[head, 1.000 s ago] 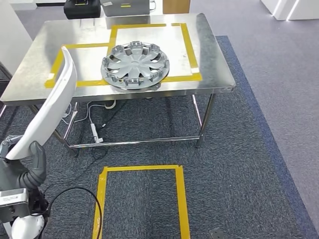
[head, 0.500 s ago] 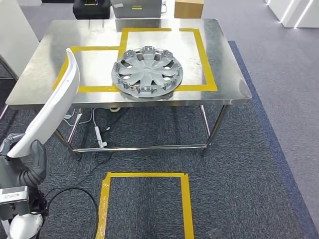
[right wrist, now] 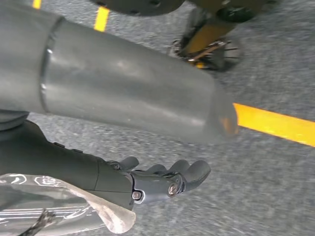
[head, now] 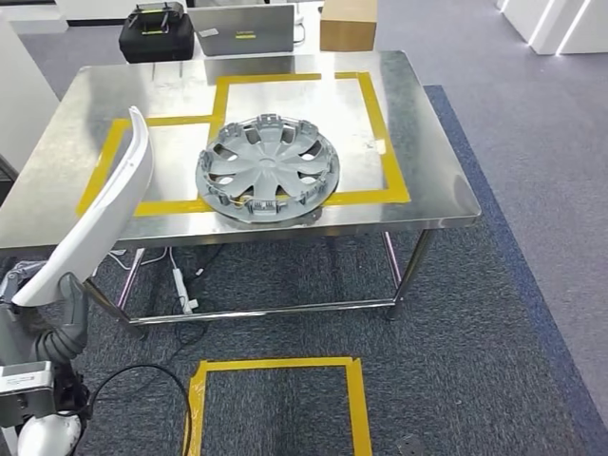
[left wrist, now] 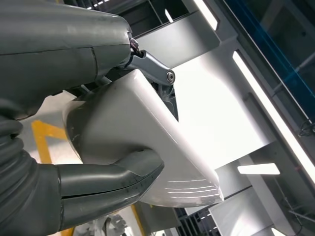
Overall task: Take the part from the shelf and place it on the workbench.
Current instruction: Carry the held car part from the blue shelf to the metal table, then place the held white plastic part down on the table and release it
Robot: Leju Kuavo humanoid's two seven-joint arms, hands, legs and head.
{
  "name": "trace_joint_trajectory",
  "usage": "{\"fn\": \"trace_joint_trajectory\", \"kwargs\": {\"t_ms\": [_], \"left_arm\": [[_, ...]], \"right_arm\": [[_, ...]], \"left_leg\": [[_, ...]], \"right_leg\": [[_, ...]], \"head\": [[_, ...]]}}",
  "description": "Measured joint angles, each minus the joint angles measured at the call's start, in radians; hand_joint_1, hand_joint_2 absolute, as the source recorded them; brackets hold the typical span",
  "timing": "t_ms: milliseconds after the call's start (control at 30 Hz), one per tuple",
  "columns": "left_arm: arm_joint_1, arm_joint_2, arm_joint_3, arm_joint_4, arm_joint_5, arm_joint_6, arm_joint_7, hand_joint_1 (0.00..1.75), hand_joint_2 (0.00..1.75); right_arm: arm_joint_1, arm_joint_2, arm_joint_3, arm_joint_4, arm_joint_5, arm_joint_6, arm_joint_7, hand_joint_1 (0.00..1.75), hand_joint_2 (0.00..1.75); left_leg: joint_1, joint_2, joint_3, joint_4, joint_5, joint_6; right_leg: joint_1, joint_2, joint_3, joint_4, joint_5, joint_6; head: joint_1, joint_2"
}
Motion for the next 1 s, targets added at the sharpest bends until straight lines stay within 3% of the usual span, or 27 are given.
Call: {"fn": "trace_joint_trajectory", "kwargs": {"t_ms": [67, 133, 200, 267, 333, 400, 433, 467, 533, 567, 600, 667, 733, 767, 833, 900, 933, 967, 1000], "left_arm": [[0.003, 0.001, 0.000, 0.000, 0.001, -0.001, 0.000, 1.75, 1.75], [0.004, 0.001, -0.001, 0.000, 0.001, -0.002, 0.001, 1.75, 1.75], [0.004, 0.001, 0.000, -0.001, 0.001, -0.002, 0.000, 1.75, 1.75], [0.003, 0.002, 0.000, -0.001, 0.000, -0.003, -0.001, 1.75, 1.75], [0.004, 0.002, 0.000, -0.001, 0.000, -0.003, -0.001, 1.75, 1.75], [0.006, 0.002, 0.000, -0.001, 0.000, -0.005, -0.002, 1.75, 1.75], [0.007, 0.002, -0.001, -0.001, 0.000, -0.006, -0.002, 1.75, 1.75], [0.007, 0.002, -0.001, -0.001, 0.000, -0.006, -0.002, 1.75, 1.75], [0.007, 0.001, -0.001, 0.000, -0.001, -0.007, -0.002, 1.75, 1.75], [0.007, 0.001, -0.001, 0.000, -0.001, -0.008, -0.003, 1.75, 1.75], [0.008, 0.001, -0.001, 0.000, -0.003, -0.010, -0.003, 1.75, 1.75], [0.009, 0.001, -0.002, 0.000, -0.009, -0.012, -0.002, 1.75, 1.75], [0.008, 0.003, -0.002, 0.000, -0.015, -0.014, 0.000, 1.75, 1.75], [0.008, 0.003, -0.002, 0.000, -0.017, -0.014, 0.002, 1.75, 1.75], [0.011, 0.005, -0.003, 0.000, -0.019, -0.014, 0.004, 1.75, 1.75], [0.015, 0.006, -0.003, 0.000, -0.021, -0.016, 0.006, 1.75, 1.75], [0.017, 0.007, -0.003, 0.000, -0.022, -0.016, 0.006, 1.75, 1.75], [0.018, 0.007, -0.003, 0.000, -0.024, -0.017, 0.007, 1.75, 1.75], [0.019, 0.008, -0.003, 0.000, -0.026, -0.019, 0.008, 1.75, 1.75]], "right_arm": [[-0.003, 0.001, 0.000, 0.000, 0.000, 0.000, 0.000, 0.00, 0.00], [-0.005, 0.000, 0.000, 0.000, 0.000, -0.001, -0.001, 0.00, 0.00], [-0.007, 0.000, 0.000, 0.000, 0.000, -0.001, -0.002, 0.00, 0.00], [-0.010, 0.000, 0.000, 0.000, 0.000, -0.001, -0.003, 0.00, 0.00], [-0.008, 0.001, 0.000, 0.000, 0.001, 0.000, -0.003, 0.00, 0.00], [-0.004, 0.001, 0.000, 0.000, 0.002, 0.000, -0.002, 0.00, 0.00], [-0.002, 0.001, 0.000, 0.000, 0.002, 0.000, -0.002, 0.00, 0.00], [-0.001, 0.001, 0.000, 0.000, 0.002, 0.000, -0.002, 0.00, 0.00], [0.002, -0.002, -0.002, 0.000, 0.003, 0.000, -0.002, 0.00, 0.00], [0.003, -0.004, -0.002, 0.000, 0.004, 0.000, -0.002, 0.00, 0.00], [0.003, -0.006, -0.003, 0.000, 0.005, 0.000, -0.002, 0.00, 0.00], [0.001, -0.005, -0.003, 0.000, 0.006, 0.000, -0.002, 0.00, 0.00], [-0.002, -0.004, -0.003, 0.000, 0.007, 0.000, -0.003, 0.00, 0.00], [-0.003, -0.004, -0.003, 0.000, 0.008, 0.000, -0.003, 0.00, 0.00], [-0.003, -0.004, -0.003, 0.000, 0.009, 0.000, -0.003, 0.00, 0.00], [-0.002, -0.004, -0.004, 0.000, 0.010, 0.000, -0.004, 0.00, 0.00], [-0.001, -0.004, -0.004, 0.000, 0.011, 0.000, -0.004, 0.00, 0.00], [0.000, -0.003, -0.004, 0.000, 0.012, 0.000, -0.004, 0.00, 0.00], [0.001, -0.002, -0.004, 0.000, 0.013, 0.000, -0.004, 0.00, 0.00]], "left_leg": [[-0.003, 0.008, 0.004, -0.059, 0.070, 0.009], [-0.004, 0.006, 0.016, -0.069, 0.066, 0.026], [-0.002, 0.001, 0.039, -0.078, 0.060, 0.042], [-0.001, 0.000, 0.061, -0.085, 0.044, 0.053], [-0.005, -0.002, 0.082, -0.089, 0.024, 0.059], [-0.012, -0.005, 0.114, -0.091, -0.001, 0.062], [-0.016, -0.006, 0.131, -0.091, -0.013, 0.063], [-0.020, -0.007, 0.148, -0.092, -0.026, 0.064], [-0.024, -0.009, 0.175, -0.094, -0.049, 0.064], [-0.024, -0.011, 0.183, -0.096, -0.058, 0.060], [-0.022, -0.013, 0.193, -0.095, -0.062, 0.056], [-0.020, -0.015, 0.202, -0.085, -0.059, 0.045], [-0.020, -0.013, 0.180, -0.030, -0.047, 0.033], [-0.017, -0.012, 0.150, 0.017, -0.053, 0.026], [-0.009, -0.011, 0.074, 0.117, -0.100, 0.012], [0.000, -0.011, 0.019, 0.151, -0.140, -0.001], [0.004, -0.010, 0.011, 0.128, -0.127, -0.006], [0.008, -0.010, 0.012, 0.080, -0.087, -0.011], [0.011, -0.008, 0.017, 0.021, -0.026, -0.014]], "right_leg": [[0.001, 0.000, 0.021, -0.010, -0.023, 0.013], [0.003, -0.001, 0.041, -0.017, -0.023, 0.029], [0.003, -0.003, 0.025, 0.035, -0.003, 0.041], [0.003, -0.003, -0.060, 0.156, 0.001, 0.045], [0.003, -0.003, -0.161, 0.265, -0.051, 0.044], [0.005, -0.003, -0.223, 0.280, -0.095, 0.038], [0.008, -0.003, -0.234, 0.246, -0.081, 0.031], [0.013, -0.003, -0.235, 0.193, -0.039, 0.019], [0.026, 0.006, -0.226, 0.096, 0.074, -0.006], [0.032, 0.010, -0.217, 0.070, 0.109, -0.015], [0.036, 0.014, -0.211, 0.058, 0.125, -0.019], [0.036, 0.014, -0.184, 0.040, 0.121, -0.022], [0.029, 0.012, -0.154, 0.020, 0.120, -0.027], [0.024, 0.011, -0.142, 0.013, 0.116, -0.028], [0.019, 0.010, -0.124, 0.008, 0.102, -0.030], [0.013, 0.011, -0.102, 0.007, 0.083, -0.025], [0.010, 0.012, -0.089, 0.007, 0.072, -0.022], [0.007, 0.013, -0.074, 0.008, 0.061, -0.017], [0.004, 0.013, -0.064, 0.008, 0.049, -0.010]], "head": [[-0.006, 0.000], [-0.005, 0.000], [0.003, 0.000], [0.007, 0.000], [0.011, 0.000], [0.015, 0.000], [0.016, 0.000], [0.016, 0.000], [0.012, 0.000], [0.009, 0.000], [0.007, 0.000], [0.006, 0.000], [0.006, 0.000], [0.005, 0.000], [0.004, 0.000], [0.004, 0.000], [0.003, 0.000], [0.003, 0.000], [0.003, 0.000]]}}
